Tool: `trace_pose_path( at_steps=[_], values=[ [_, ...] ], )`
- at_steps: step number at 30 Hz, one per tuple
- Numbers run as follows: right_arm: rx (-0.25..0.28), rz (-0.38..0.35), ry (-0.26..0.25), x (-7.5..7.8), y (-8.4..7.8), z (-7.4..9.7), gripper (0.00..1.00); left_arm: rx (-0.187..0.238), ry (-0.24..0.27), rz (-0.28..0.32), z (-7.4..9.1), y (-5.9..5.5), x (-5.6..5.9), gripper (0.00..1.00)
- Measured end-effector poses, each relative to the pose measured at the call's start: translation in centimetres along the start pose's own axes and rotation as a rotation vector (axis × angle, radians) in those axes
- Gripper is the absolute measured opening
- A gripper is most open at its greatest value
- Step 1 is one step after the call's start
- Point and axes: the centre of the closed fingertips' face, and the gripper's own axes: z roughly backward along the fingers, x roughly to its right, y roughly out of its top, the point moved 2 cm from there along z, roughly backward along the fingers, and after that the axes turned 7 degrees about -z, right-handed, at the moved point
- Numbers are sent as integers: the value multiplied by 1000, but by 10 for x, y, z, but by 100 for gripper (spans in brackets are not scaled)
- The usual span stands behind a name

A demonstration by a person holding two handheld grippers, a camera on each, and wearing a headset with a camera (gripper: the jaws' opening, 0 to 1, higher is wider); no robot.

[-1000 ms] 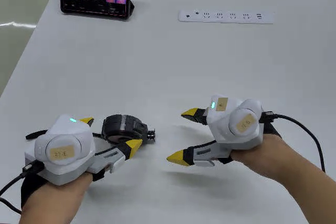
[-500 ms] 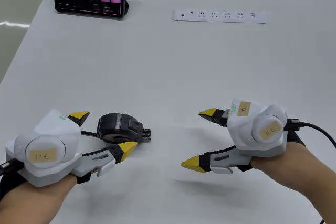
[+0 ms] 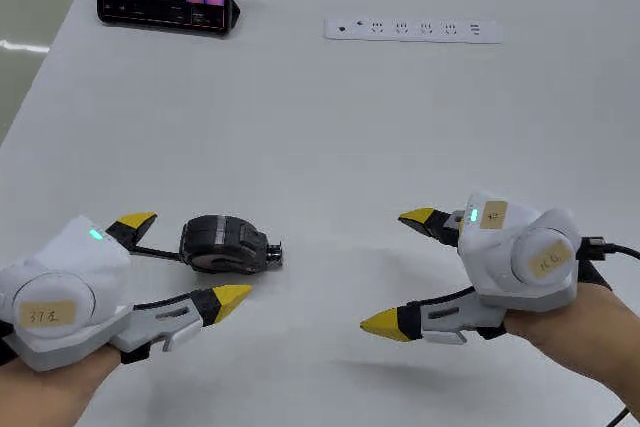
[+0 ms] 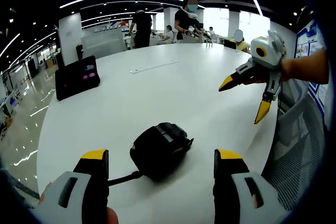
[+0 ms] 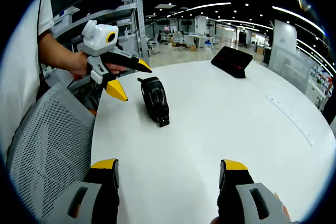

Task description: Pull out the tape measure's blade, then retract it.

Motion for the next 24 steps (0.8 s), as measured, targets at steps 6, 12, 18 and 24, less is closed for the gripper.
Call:
trace_pose_path(
  at_steps=[6,12,18,24],
  values=[
    [11,-3,-19,1,-3,9,79,0,-30,-7,4,-1,4,85],
    [23,-5,-22,-2,-7,14,82,9,-55,-12,8,-2,2,89],
    [39,-31,-23,-5,-11,20,85,11,-82,-9,12,-4,4,93],
    [54,-61,-29,-4,-15,27,85,25,-110,1,17,-3,5,92]
  ],
)
